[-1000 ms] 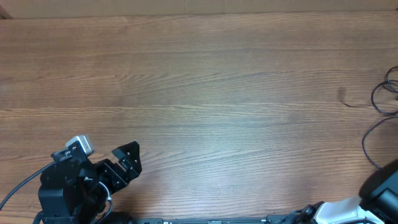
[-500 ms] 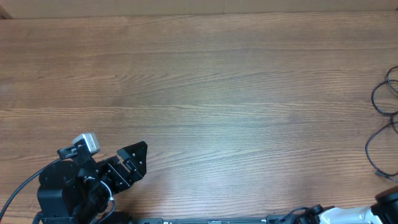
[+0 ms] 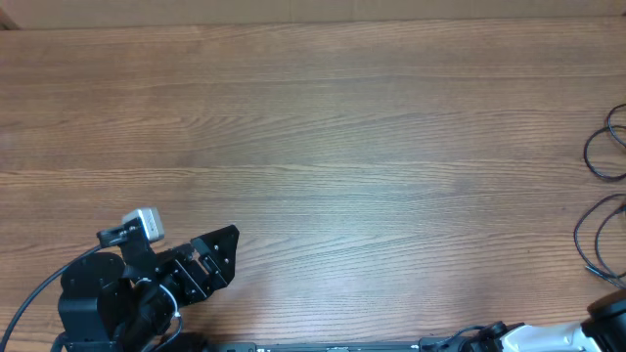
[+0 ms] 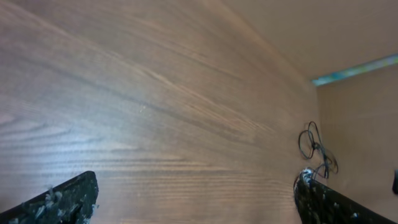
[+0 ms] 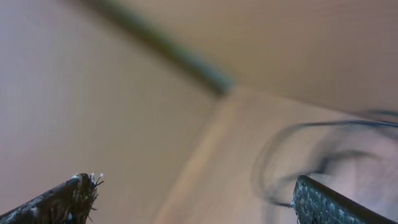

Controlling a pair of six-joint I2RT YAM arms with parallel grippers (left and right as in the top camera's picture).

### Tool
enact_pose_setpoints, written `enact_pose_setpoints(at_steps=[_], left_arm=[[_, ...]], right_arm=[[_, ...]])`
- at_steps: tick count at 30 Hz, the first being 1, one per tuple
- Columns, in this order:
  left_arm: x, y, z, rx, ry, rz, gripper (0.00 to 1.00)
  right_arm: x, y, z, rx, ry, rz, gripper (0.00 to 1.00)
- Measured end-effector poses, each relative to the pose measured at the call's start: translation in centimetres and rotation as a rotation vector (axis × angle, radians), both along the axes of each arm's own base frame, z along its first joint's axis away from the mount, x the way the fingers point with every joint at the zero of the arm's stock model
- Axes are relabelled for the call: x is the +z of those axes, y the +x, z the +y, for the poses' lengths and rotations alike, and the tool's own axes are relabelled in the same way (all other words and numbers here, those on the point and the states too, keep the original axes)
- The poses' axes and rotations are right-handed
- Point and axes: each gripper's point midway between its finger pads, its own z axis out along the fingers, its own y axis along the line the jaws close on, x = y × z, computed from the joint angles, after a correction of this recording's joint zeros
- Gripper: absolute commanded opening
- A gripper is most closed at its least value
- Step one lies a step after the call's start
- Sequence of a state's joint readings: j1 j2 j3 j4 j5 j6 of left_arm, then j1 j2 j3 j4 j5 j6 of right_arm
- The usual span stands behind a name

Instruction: Untangle cables

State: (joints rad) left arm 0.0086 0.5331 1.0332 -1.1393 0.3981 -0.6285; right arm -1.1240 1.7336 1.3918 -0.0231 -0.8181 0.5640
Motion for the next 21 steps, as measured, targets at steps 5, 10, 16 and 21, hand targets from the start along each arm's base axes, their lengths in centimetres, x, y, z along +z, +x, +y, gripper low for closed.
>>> enact_pose_setpoints(at_steps=[5, 10, 16, 21], left_arm=[[2.7, 1.3, -0.8, -0.055, -0.005, -0.140, 1.00], [4.8, 2.1, -1.4, -0.094, -0.013, -0.244, 1.00], [5.8, 2.5, -1.4, -0.101, -0.006, -0.295, 1.00], [5.8, 2.5, -1.3, -0.097, 0.007, -0.298, 1.00]], right_arm=[[2.2, 3.0, 4.8, 0.225, -0.035, -0.078, 1.00], [6.6, 4.3, 10.1, 0.365, -0.125, -0.141, 1.00], [15.2, 2.9, 19.6, 0.518, -0.317, -0.247, 1.00], [18.3, 0.6, 28.0, 0.658, -0.385, -0.267, 1.00]])
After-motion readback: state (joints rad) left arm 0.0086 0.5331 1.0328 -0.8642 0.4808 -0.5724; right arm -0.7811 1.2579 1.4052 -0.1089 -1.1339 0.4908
